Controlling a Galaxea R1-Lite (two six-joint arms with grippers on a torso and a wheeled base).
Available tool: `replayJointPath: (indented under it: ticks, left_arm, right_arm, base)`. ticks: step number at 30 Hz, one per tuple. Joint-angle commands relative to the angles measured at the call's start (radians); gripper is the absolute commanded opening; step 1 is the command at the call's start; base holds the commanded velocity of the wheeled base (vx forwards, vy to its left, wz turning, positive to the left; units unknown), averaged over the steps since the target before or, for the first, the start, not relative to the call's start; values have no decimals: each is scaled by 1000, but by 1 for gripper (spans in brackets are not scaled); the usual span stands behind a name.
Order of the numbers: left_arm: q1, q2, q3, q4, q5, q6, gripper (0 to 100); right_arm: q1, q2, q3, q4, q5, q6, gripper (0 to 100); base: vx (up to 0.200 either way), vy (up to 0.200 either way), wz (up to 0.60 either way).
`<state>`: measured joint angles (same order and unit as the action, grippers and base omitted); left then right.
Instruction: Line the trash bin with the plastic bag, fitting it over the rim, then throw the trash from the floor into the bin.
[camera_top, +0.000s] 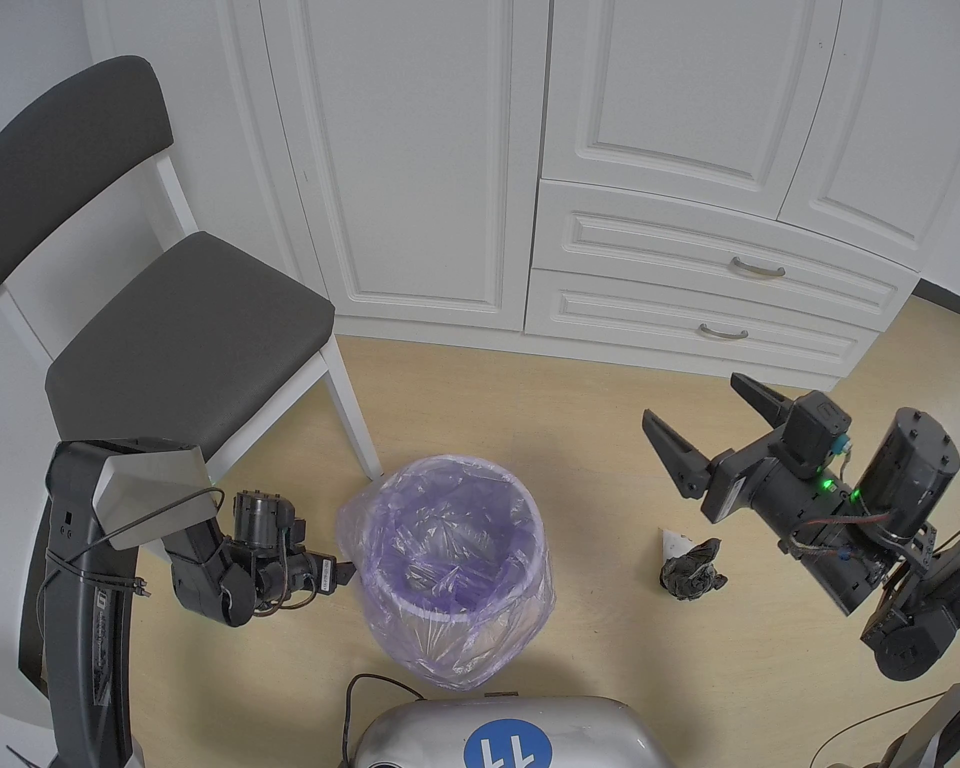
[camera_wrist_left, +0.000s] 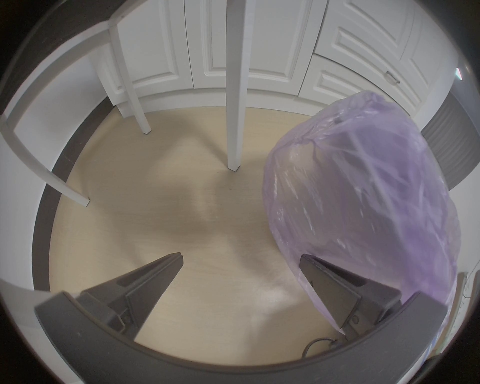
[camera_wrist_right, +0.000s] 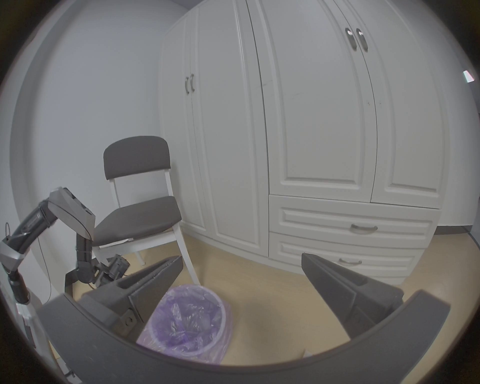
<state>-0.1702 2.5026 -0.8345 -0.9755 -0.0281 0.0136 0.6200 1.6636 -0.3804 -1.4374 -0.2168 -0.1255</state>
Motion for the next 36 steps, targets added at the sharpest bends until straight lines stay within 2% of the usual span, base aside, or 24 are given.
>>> replayJointPath:
  ticks: [1,3,5,11,14,17,19,24,26,27,31,36]
  left_arm:
    - [-9,25,-104,46,2,-11,100]
    - [-18,35,-109,44,0,-29,100]
    - [-40,47,-117,40,4,-63,100]
    - [-66,61,-147,52,23,-104,100]
    - [-58,67,-173,54,46,-103,100]
    - [-57,71,-184,57,48,-106,100]
    - [-57,73,-196,64,50,-104,100]
    - [-57,82,-279,147,50,-104,100]
    - [-55,85,-304,182,50,-104,100]
    - [-51,87,-322,216,51,-101,100]
    - [-38,75,-311,271,51,-67,100]
    - [-32,53,-279,310,43,-40,100]
  right_arm:
    - [-42,-163,-44,28,53,-26,100]
    - [-60,-268,-51,71,122,-39,100]
    - [-68,-361,-49,127,154,-39,100]
    - [-48,-614,0,333,188,-31,100]
    - [14,-720,67,460,197,-22,100]
    - [115,-809,112,581,206,9,100]
    - [139,-843,126,634,206,41,100]
    - [136,-835,153,709,208,158,100]
    - [124,-820,155,712,206,202,100]
    - [93,-803,149,710,206,247,100]
    - [40,-742,164,715,244,302,100]
    - [-9,-616,170,703,251,409,100]
  base:
    - [0,0,0]
    - [0,0,0]
    - [0,0,0]
    - [0,0,0]
    - [0,0,0]
    - [0,0,0]
    - [0,0,0]
    - [0,0,0]
    - [0,0,0]
    - [0,0,0]
    - [0,0,0]
    - [0,0,0]
